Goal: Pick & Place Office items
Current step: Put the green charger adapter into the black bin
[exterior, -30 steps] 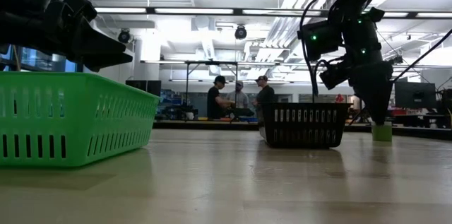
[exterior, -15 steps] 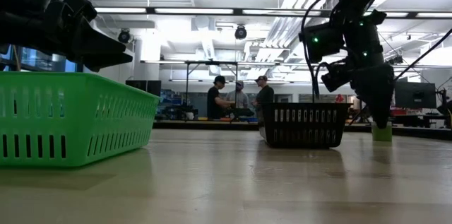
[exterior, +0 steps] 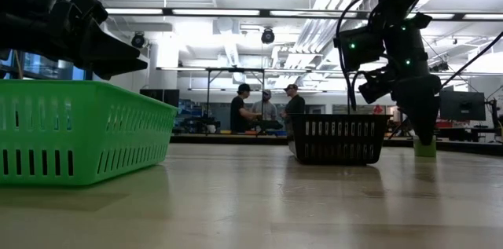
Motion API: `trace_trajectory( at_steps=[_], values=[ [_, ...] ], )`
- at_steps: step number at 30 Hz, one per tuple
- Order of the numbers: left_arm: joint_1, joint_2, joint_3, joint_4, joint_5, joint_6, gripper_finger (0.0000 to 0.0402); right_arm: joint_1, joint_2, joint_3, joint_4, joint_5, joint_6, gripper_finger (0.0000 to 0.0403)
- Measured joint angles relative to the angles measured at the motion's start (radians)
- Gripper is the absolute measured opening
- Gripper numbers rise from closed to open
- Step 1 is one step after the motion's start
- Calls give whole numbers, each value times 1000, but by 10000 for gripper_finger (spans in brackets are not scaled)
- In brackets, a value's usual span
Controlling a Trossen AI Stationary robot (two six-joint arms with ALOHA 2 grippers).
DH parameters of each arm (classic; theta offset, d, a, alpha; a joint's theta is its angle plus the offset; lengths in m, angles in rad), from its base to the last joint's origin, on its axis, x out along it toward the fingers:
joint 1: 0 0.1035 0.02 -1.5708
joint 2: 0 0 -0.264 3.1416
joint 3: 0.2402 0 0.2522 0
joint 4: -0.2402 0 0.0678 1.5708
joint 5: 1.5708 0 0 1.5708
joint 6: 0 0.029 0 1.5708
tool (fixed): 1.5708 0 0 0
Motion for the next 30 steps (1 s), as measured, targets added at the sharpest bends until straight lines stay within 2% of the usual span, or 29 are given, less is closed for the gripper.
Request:
trace_trajectory(
  at_steps=[23, 30],
  values=[
    [0, 0, 0, 0, 0, 0, 252, 0, -1, 0, 1, -2, 2, 136],
    [0, 0, 0, 0, 0, 0, 252, 0, -1, 0, 1, -2, -1, 136]
  ],
)
